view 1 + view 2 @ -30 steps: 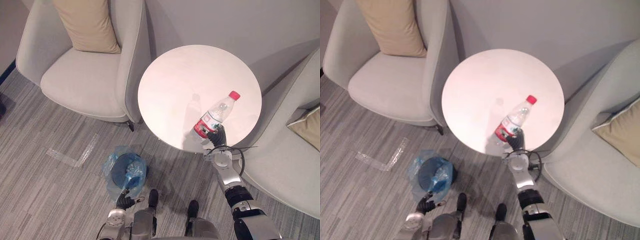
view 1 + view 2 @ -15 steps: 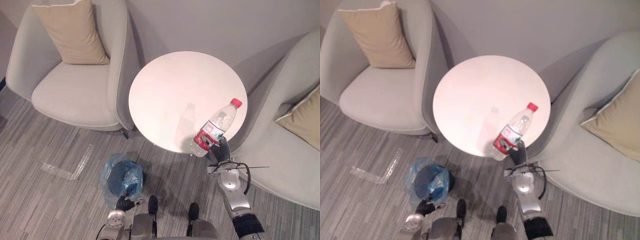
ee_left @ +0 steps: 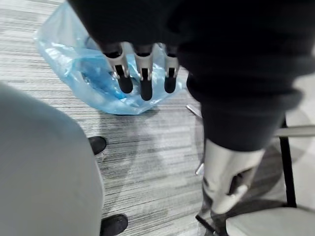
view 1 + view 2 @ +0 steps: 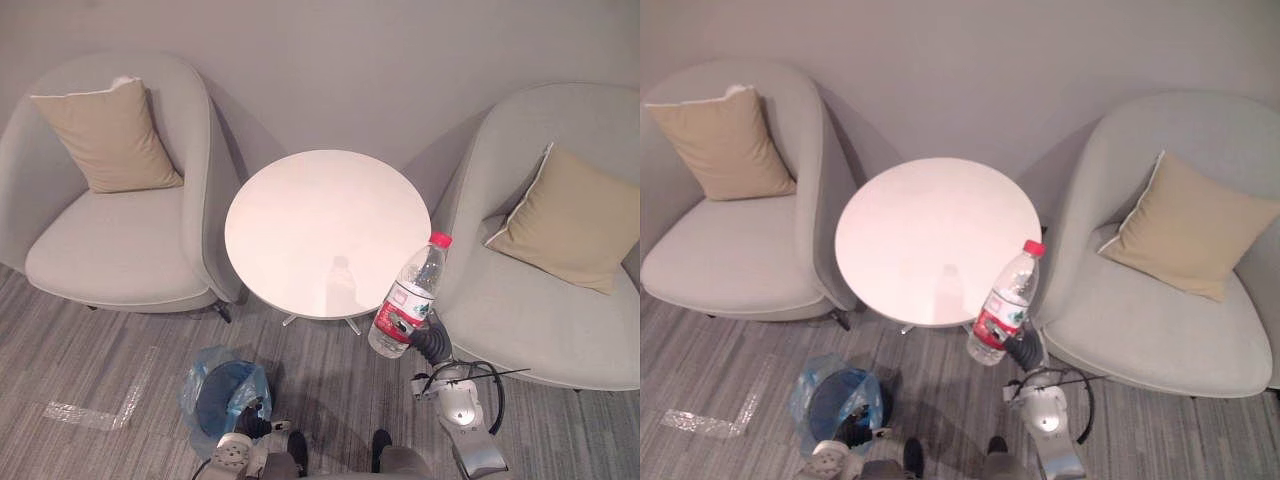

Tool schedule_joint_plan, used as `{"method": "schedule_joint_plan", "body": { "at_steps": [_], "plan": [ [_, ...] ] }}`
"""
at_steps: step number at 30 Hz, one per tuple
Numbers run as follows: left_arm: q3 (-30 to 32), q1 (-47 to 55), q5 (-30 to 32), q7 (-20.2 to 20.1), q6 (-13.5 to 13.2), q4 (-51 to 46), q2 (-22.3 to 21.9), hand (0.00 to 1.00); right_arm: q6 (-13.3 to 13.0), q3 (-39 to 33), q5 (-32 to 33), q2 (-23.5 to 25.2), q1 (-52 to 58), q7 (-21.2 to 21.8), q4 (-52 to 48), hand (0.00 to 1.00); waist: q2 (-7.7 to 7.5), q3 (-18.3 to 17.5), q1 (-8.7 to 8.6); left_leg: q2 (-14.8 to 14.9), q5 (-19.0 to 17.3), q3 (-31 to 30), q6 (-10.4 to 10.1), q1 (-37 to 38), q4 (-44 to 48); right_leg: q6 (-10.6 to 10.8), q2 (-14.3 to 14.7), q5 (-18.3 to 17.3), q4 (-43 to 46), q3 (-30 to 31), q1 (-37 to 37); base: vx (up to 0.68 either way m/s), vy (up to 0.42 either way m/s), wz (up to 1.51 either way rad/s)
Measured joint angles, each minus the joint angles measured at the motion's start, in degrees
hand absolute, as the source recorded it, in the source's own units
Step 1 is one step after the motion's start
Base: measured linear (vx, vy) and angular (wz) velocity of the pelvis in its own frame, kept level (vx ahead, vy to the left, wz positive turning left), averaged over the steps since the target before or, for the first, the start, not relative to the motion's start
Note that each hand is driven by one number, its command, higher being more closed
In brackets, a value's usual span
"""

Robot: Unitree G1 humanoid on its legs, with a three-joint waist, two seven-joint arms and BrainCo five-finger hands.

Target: Gather rubbish on tea table into small bin, then transfer packed bag to large trash can.

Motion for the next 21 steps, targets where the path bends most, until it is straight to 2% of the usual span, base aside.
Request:
{"method": "schedule_joint_plan", "body": {
  "at_steps": [2,4,5,7,9,11,12,13,14,15,16,18,19,20,21],
  "plan": [
    [0.2,0.0,-0.4,0.1,0.0,0.0,0.1,0.0,0.1,0.0,-1.8,0.1,-0.1,-0.1,0.0,1.0,-0.29,-0.2,-0.04,-0.9,1.4,-3.3,-0.5,-1.1,0.0,0.2,0.0,-2.7,3.0,4.2,-0.2,-0.12,-0.055,0.95],
    [0.2,0.0,-0.4,0.3,0.1,0.0,0.0,0.0,0.2,0.0,-2.1,0.0,-0.5,-0.2,-0.4,1.0,-0.33,-1.9,0.25,-0.9,2.5,-5.6,-1.4,-4.3,1.1,0.0,0.2,-3.5,-1.7,4.2,0.2,-0.05,-0.097,0.76],
    [0.2,-0.1,-0.4,0.5,0.1,0.0,-0.5,0.0,0.3,0.0,-2.1,-0.4,-1.4,-0.3,-0.8,1.0,0.95,-2.2,0.63,0.0,3.2,-6.8,-2.0,-6.1,1.9,-0.8,1.1,-1.7,-4.1,2.9,0.2,-0.06,-0.145,0.67],
    [0.2,-0.7,-1.1,0.8,0.1,-0.4,-1.2,0.0,0.5,-0.1,-1.9,-0.5,-4.6,-0.6,-1.0,1.0,3.07,-0.5,1.34,2.7,4.7,-9.7,-3.6,-8.6,2.3,-2.3,4.0,3.2,-11.0,-0.3,2.6,-0.09,-0.126,0.5],
    [0.1,-0.9,-1.5,0.9,0.0,-1.2,-1.2,0.0,0.4,0.0,-1.7,-0.3,-5.3,-1.4,-1.0,1.0,3.49,0.5,1.97,4.0,5.4,-11.0,-4.7,-8.8,2.4,-3.4,5.5,4.6,-13.3,-2.0,4.1,-0.1,-0.122,0.37],
    [0.1,-0.7,-1.5,1.1,0.0,-1.7,-1.4,0.0,0.4,-0.1,-1.5,-0.4,-6.3,-1.7,0.2,1.0,4.26,1.4,2.29,5.1,7.8,-11.0,-6.3,-8.3,0.7,-4.1,6.5,4.9,-13.0,-3.9,4.6,-0.14,-0.131,0.41],
    [0.0,-0.6,-1.5,1.1,0.0,-1.8,-1.7,0.0,0.5,-0.3,-1.5,-0.5,-6.4,-1.8,0.9,1.0,4.53,1.4,2.37,5.5,10.8,-10.8,-6.9,-7.6,-2.4,-4.6,6.5,5.0,-12.8,-5.1,4.3,-0.21,-0.088,0.48],
    [0.0,-0.2,-1.5,1.1,-0.1,-1.7,-1.9,0.0,0.6,-0.3,-1.5,-0.5,-6.2,-1.8,0.9,1.0,5.21,1.3,2.4,6.2,11.1,-8.4,-7.5,-6.8,-6.2,-5.8,6.1,5.3,-12.5,-7.2,3.0,-0.21,-0.031,0.55],
    [0.1,-0.7,-1.5,0.9,0.0,-1.7,-1.8,0.0,0.8,-1.2,-1.5,-0.3,-6.2,-1.9,1.2,1.0,4.5,1.8,2.38,5.7,9.7,-3.8,-4.9,-8.1,-2.2,-6.1,4.3,5.4,-11.5,-8.5,1.4,-0.19,-0.009,0.53],
    [0.1,-0.8,-1.5,0.9,0.0,-1.8,-1.7,0.0,0.8,-1.6,-1.4,-0.3,-6.2,-1.9,1.3,1.0,4.38,1.8,2.24,5.0,8.2,-1.9,-3.8,-8.5,1.0,-6.0,3.1,5.5,-11.0,-9.0,0.9,-0.1,0.01,0.69],
    [0.0,-0.6,-1.4,0.9,0.0,-1.7,-1.6,0.0,1.1,-2.5,-1.4,-0.5,-5.7,-2.0,1.6,1.0,3.63,2.2,1.28,4.5,3.9,2.9,-2.3,-8.0,7.9,-5.2,0.6,6.0,-10.9,-10.5,0.9,-0.03,-0.007,0.66],
    [0.0,-0.1,-1.3,1.1,0.0,-1.7,-2.1,0.0,1.1,-3.4,-1.4,-0.6,-4.8,-2.3,1.6,1.0,4.13,1.9,0.6,6.0,-0.5,6.6,-2.9,-6.0,11.2,-4.2,-1.0,6.8,-11.5,-12.1,0.8,-0.09,0.069,0.7],
    [0.0,0.1,-1.2,1.2,0.0,-1.6,-2.4,0.0,1.2,-3.5,-1.4,-0.6,-4.2,-2.4,1.6,1.0,5.03,1.3,0.3,7.6,-2.5,8.2,-3.5,-4.8,11.5,-3.4,-1.1,7.4,-11.9,-13.5,0.7,-0.15,0.243,0.79],
    [-0.8,0.2,-0.4,1.2,0.1,-1.1,-2.6,0.0,1.7,-3.5,-1.4,-0.5,-3.8,-2.3,1.8,1.0,6.26,0.7,0.05,8.2,-4.5,9.2,-4.2,-3.2,7.5,-1.9,-0.2,8.4,-13.1,-15.0,1.3,-0.11,0.242,0.63],
    [-0.9,0.2,-0.1,1.2,0.1,-1.1,-2.5,0.0,1.7,-3.5,-1.4,-0.3,-3.8,-2.3,2.0,1.0,6.14,0.7,0.0,8.1,-4.7,9.3,-4.0,-2.6,6.5,-1.7,-0.1,8.7,-13.7,-15.2,1.7,-0.06,0.192,0.55]
  ]
}}
